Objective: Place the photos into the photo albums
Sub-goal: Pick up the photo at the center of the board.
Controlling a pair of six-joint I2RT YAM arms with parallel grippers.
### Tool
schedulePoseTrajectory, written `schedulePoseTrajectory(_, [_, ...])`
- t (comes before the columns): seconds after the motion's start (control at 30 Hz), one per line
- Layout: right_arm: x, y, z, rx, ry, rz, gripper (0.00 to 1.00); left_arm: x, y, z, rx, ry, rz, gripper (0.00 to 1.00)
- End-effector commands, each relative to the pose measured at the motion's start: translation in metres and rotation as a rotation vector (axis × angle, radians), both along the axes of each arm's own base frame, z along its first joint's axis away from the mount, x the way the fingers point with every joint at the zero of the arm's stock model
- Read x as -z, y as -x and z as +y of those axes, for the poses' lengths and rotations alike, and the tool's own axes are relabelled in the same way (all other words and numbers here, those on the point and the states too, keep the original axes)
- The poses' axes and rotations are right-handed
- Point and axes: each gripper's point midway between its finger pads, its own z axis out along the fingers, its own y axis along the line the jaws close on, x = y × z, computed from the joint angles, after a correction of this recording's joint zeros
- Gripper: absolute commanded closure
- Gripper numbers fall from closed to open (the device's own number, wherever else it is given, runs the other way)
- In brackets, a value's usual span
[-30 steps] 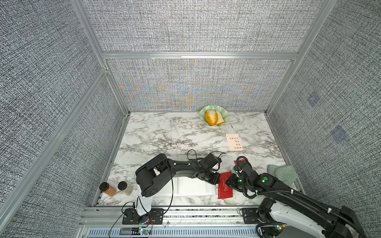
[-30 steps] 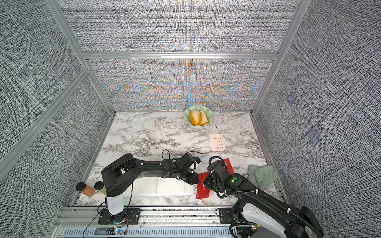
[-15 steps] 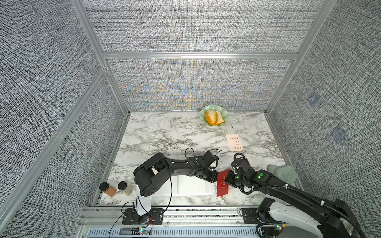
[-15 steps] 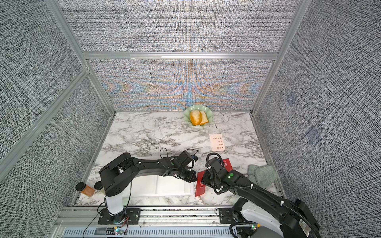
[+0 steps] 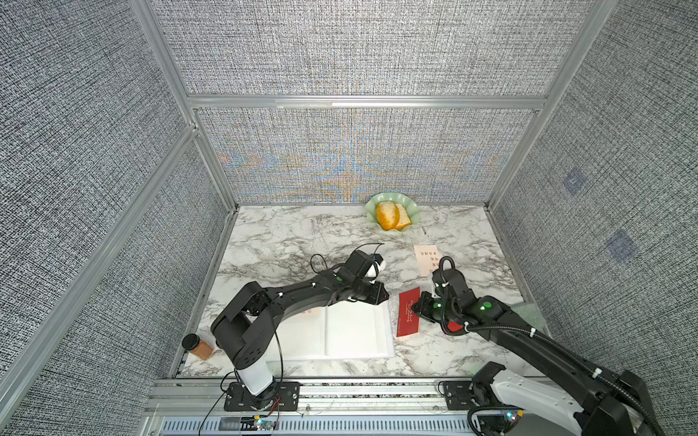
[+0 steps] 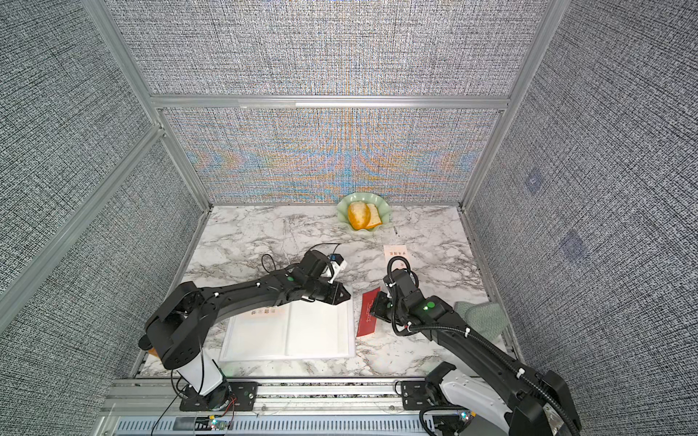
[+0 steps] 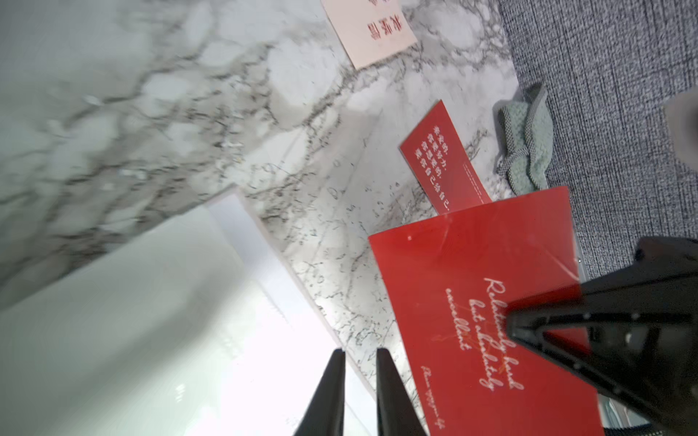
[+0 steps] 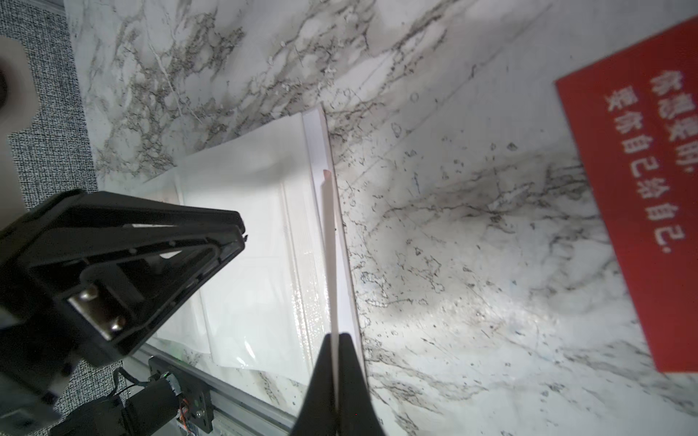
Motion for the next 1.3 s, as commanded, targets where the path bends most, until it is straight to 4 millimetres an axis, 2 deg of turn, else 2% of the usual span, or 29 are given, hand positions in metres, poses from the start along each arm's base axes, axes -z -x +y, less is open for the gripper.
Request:
schedulePoseTrajectory(0.0, [-0.015, -0.007, 0.023, -0.140, -0.058, -0.050, 1.00, -0.002, -0.006, 0.023, -0.019, -0.018, -0.016, 0.77])
schedulePoseTrajectory(0.23, [-0.030, -0.019, 0.079, -0.371, -0.259, -0.041, 1.00, -0.013, -0.014, 0.072, -0.136, 0.098, -0.008, 0.65])
schedulePoseTrajectory(0.33, [-0.033, -0.020, 0.093, -0.429, -0.324, -0.041, 1.00, -0.015, -0.011, 0.091, -0.175, 0.150, 0.003, 0.63])
schedulePoseTrajectory(0.47, [-0.040, -0.019, 0.111, -0.495, -0.439, -0.041, 1.00, -0.022, -0.004, 0.104, -0.183, 0.222, 0.019, 0.62])
schedulePoseTrajectory(0.8, [-0.049, -0.012, 0.130, -0.587, -0.563, -0.053, 1.00, -0.042, 0.009, 0.097, -0.118, 0.358, 0.057, 0.52])
schedulePoseTrajectory(1.0, [-0.053, 0.000, 0.136, -0.639, -0.613, -0.058, 1.00, -0.049, 0.009, 0.092, -0.096, 0.400, 0.067, 0.54])
schedulePoseTrajectory(1.27, [-0.043, 0.007, 0.138, -0.668, -0.637, -0.028, 1.00, -0.059, 0.010, 0.087, -0.062, 0.439, 0.071, 0.62])
